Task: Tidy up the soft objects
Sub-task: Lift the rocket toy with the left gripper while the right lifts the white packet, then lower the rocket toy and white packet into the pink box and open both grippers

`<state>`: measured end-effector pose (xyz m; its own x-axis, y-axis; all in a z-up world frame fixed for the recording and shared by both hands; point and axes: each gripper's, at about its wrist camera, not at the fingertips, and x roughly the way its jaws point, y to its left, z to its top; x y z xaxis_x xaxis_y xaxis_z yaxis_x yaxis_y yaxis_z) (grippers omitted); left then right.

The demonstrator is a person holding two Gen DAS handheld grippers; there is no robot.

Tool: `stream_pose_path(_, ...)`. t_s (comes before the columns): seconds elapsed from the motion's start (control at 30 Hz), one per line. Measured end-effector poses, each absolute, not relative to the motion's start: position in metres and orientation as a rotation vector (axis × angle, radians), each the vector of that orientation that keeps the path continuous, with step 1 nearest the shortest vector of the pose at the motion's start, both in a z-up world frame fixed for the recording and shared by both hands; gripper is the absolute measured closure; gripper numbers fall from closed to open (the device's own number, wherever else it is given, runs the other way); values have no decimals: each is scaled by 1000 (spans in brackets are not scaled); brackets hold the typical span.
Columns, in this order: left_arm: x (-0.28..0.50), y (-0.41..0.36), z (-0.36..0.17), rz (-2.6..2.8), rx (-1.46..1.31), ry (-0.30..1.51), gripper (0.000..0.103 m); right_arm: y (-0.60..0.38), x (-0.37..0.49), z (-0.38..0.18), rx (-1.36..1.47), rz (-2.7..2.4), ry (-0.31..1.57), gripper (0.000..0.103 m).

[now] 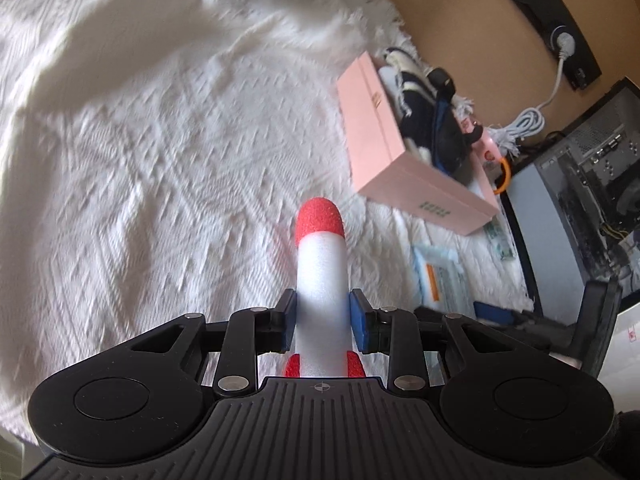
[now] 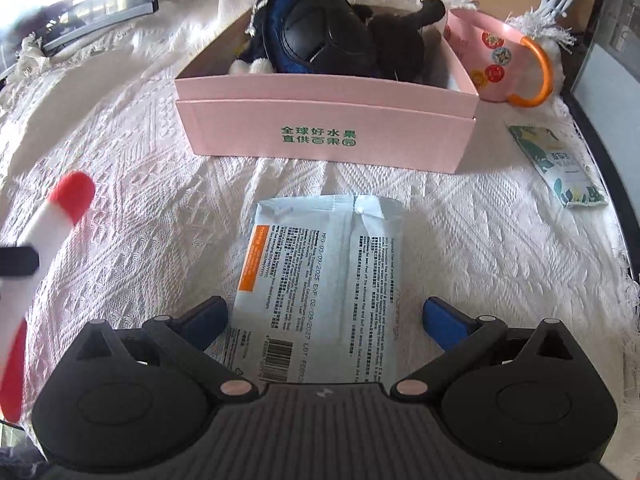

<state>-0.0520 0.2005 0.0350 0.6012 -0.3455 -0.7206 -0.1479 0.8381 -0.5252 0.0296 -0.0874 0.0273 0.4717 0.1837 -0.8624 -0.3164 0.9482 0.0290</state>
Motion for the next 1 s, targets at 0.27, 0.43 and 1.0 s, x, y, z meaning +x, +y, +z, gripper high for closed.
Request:
stream_pose_path(0.27,-60,201,30,-143,-625,913,71,-80,53,31,-160,288,1190,0)
stream_pose_path(0.43,-63,197,23,-160,-658,908,71,-81,48,31,-156,288,1154,0)
stream_pose_path(1.0,-48,160,31,-266,-500,982,71,-88,17,44,-195,394,1004,25)
